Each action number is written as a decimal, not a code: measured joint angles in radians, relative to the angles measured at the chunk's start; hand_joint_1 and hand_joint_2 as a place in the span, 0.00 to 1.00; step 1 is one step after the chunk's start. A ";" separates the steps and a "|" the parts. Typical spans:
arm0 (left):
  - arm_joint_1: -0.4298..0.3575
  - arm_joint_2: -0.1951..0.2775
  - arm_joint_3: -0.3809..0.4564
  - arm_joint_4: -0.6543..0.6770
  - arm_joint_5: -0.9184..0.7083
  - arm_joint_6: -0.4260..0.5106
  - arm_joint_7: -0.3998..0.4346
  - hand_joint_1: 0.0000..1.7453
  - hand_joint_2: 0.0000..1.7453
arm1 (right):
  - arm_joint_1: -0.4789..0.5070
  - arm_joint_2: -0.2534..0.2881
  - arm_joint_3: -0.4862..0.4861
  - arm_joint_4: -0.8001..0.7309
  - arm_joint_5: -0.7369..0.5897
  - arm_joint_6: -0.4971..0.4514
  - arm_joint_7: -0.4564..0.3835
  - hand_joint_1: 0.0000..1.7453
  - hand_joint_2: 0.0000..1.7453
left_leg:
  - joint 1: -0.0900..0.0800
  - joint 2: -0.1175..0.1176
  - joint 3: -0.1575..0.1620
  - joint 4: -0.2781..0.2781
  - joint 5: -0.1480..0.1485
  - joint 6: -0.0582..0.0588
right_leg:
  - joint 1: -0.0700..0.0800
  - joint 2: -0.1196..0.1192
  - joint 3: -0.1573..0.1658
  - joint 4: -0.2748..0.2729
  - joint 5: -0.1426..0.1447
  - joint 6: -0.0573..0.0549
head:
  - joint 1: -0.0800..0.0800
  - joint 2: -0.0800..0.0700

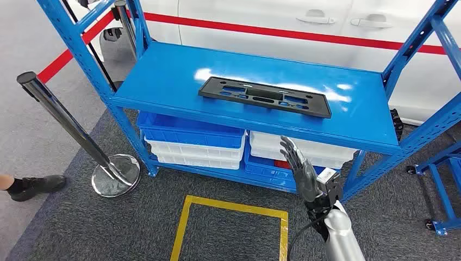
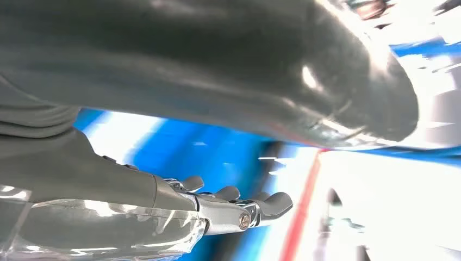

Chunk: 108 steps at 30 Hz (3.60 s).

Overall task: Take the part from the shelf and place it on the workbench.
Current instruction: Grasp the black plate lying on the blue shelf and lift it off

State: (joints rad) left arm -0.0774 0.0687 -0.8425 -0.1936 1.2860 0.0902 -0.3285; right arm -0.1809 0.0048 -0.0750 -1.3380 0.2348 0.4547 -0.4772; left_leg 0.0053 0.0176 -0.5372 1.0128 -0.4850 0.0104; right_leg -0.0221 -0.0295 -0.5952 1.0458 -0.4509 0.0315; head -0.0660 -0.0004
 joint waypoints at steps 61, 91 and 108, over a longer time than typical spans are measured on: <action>-0.031 0.004 -0.133 0.041 0.172 0.026 -0.056 0.00 0.00 | -0.063 -0.163 0.352 -0.520 -0.377 0.272 -0.146 0.00 0.00 | 0.018 0.030 0.023 -0.025 -0.002 -0.015 | -0.017 0.014 -0.030 0.027 0.006 0.019 | 0.000 0.000; -0.033 0.001 -0.159 0.047 0.171 0.048 -0.058 0.00 0.00 | -0.069 -0.194 0.430 -0.539 -0.375 0.181 -0.146 0.00 0.00 | -0.006 -0.015 0.013 -0.019 0.009 0.023 | 0.005 0.031 -0.039 0.054 -0.016 -0.008 | -0.002 0.000; -0.033 -0.001 -0.159 0.047 0.172 0.048 -0.072 0.00 0.00 | -0.113 -0.196 0.495 -0.515 -0.379 0.134 -0.146 0.00 0.00 | 0.010 -0.016 -0.068 0.027 0.040 -0.025 | 0.003 0.039 0.028 -0.029 -0.020 -0.034 | -0.002 0.000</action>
State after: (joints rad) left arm -0.1107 0.0673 -1.0010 -0.1469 1.4576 0.1383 -0.4000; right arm -0.2938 -0.1914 0.4195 -1.8525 -0.1443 0.5885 -0.6237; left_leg 0.0151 0.0020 -0.6048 1.0397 -0.4454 -0.0147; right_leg -0.0188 0.0096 -0.5668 1.0173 -0.4709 -0.0026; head -0.0685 -0.0004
